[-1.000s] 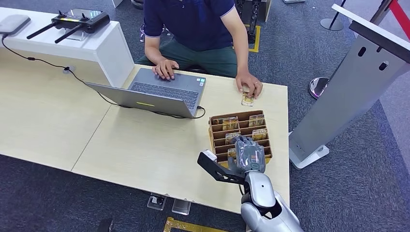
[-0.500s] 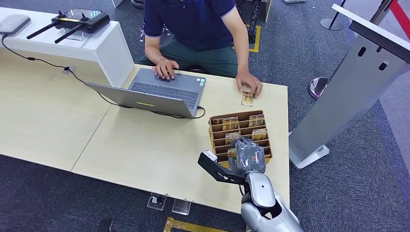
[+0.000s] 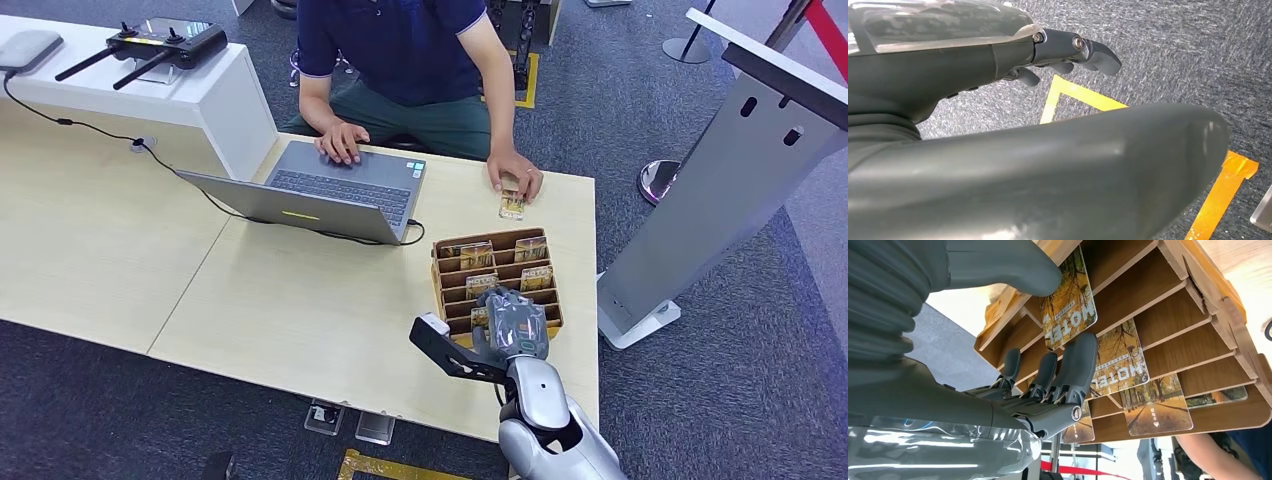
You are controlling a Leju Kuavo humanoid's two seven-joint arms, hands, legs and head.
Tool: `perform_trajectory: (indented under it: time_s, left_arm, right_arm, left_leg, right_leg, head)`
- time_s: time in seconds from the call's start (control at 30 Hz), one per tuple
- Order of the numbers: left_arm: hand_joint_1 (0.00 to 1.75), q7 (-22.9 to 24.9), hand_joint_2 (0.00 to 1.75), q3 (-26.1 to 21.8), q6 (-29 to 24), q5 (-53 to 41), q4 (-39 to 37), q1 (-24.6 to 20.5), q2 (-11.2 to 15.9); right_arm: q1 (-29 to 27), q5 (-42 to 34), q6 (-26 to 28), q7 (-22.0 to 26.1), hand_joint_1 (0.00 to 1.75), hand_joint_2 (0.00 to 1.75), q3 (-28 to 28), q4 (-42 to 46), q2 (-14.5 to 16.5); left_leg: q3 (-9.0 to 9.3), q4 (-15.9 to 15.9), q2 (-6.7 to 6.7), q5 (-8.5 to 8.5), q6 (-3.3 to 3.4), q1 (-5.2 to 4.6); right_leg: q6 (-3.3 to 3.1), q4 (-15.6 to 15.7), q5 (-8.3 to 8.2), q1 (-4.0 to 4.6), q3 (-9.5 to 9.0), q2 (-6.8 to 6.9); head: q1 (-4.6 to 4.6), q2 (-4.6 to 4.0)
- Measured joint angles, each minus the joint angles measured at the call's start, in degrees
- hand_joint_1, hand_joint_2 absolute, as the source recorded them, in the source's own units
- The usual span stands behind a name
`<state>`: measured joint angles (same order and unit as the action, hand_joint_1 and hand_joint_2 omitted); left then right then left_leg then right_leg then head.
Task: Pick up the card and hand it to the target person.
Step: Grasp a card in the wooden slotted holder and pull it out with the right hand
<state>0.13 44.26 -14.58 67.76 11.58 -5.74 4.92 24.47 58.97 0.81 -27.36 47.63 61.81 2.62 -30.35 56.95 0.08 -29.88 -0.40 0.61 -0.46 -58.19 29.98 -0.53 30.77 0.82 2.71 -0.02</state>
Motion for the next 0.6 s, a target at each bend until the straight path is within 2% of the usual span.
perform_trajectory:
  time_s: [0.6]
  left_arm:
    - [0.0, 0.0, 0.0, 0.0, 0.0, 0.0, 0.0, 0.0, 0.0]
  right_arm:
    - [0.0, -0.02, 0.02, 0.0, 1.08, 1.75, 0.0, 0.0, 0.0]
  left_leg:
    - [0.0, 0.0, 0.0, 0.0, 0.0, 0.0]
  right_leg:
    - [0.0, 0.0, 0.0, 0.0, 0.0, 0.0]
  head:
    - [0.0, 0.0]
